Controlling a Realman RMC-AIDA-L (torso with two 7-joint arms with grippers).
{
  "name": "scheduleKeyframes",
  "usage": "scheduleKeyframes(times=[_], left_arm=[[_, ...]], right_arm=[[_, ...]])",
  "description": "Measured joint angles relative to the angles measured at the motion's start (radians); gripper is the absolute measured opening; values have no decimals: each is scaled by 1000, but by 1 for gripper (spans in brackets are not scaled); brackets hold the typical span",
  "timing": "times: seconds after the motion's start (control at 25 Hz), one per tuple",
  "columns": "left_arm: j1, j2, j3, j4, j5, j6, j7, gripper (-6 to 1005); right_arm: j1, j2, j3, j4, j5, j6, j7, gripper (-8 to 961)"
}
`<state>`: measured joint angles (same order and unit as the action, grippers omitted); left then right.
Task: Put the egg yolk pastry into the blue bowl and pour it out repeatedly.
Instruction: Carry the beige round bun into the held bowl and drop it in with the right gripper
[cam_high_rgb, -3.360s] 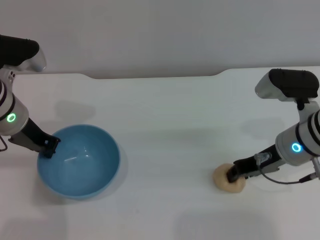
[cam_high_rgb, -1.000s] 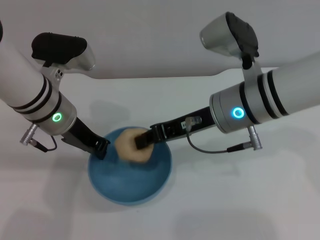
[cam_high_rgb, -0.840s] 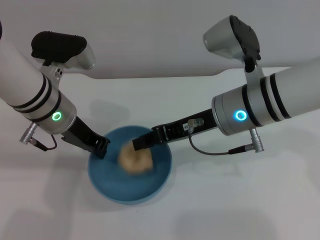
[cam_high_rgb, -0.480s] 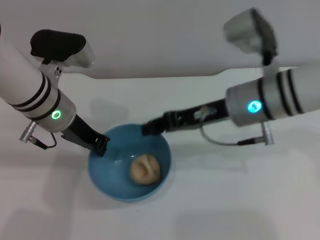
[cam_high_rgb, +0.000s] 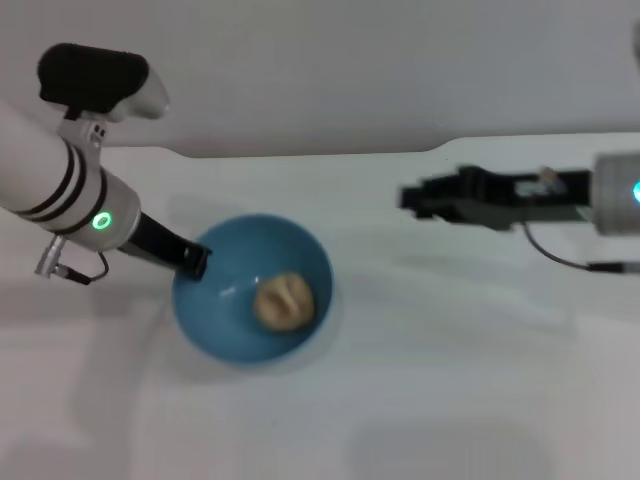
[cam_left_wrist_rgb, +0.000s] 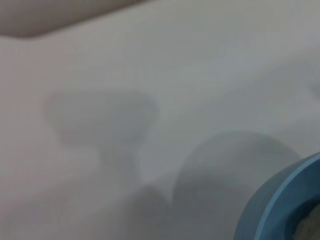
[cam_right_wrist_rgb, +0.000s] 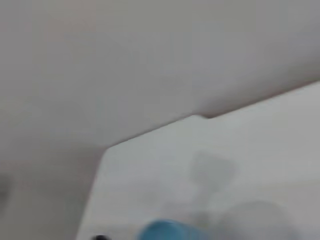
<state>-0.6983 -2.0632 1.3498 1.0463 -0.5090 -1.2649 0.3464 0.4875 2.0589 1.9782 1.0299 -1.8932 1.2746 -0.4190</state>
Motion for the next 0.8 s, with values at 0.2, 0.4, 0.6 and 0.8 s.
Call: scheduleKeyframes(times=[0.2,0.4,0.6,0.8], left_arm=[[112,5,14,98,-145,94,69,-1],[215,6,7,163,-275,161,189,-1],[342,4,32,200,-432,285,306,-2],[449,4,118,210,-580,435,407,-2]], right_arm=[[-39,5,86,-62,-86,-18,-21,256],[-44,7,128,-124,-91,-32,-58,256],[-45,7,135,-143,-92,-61,-66,256],[-39,6,136,-150,-93,-77,-67,255]])
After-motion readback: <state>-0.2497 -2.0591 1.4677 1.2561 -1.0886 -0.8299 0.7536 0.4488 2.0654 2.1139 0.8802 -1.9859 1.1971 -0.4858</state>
